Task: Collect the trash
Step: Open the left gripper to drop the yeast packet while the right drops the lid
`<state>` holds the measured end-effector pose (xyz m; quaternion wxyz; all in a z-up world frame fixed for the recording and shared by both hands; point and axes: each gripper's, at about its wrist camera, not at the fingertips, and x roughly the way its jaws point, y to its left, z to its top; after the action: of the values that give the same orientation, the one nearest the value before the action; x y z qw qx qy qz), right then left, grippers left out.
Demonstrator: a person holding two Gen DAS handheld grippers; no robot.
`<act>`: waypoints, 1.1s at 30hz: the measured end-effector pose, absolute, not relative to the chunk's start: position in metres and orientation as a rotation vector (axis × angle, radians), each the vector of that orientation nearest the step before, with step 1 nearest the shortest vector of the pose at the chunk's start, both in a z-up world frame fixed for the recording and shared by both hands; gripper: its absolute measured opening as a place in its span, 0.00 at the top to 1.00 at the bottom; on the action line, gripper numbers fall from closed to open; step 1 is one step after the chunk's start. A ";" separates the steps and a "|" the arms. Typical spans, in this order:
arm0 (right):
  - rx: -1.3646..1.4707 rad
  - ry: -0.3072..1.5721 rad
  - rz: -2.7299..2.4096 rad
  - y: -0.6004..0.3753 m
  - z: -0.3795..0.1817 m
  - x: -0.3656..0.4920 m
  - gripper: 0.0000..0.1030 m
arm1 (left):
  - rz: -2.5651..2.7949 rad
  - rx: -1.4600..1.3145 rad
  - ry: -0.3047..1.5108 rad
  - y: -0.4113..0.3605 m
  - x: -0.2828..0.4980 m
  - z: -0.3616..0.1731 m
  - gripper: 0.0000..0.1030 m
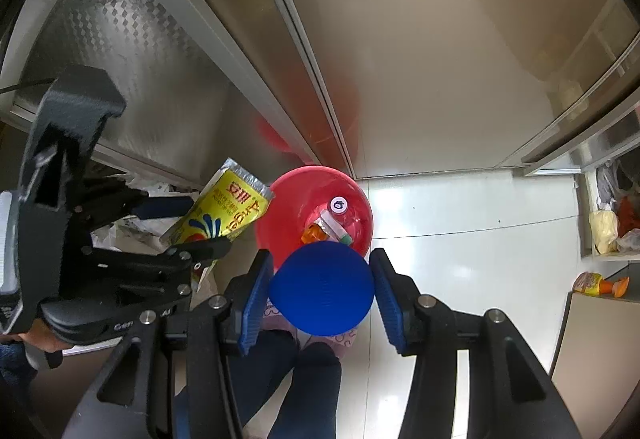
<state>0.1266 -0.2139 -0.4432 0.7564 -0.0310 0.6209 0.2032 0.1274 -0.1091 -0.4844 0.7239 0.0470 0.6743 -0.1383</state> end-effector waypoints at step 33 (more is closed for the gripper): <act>-0.148 1.367 0.503 -0.187 -0.479 0.135 0.55 | -0.199 -0.002 1.466 -0.056 0.128 -0.496 0.00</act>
<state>0.1354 -0.1865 -0.4795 0.7439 -0.0675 0.6239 0.2298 0.1282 -0.0564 -0.4963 0.7385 -0.0007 0.6681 -0.0908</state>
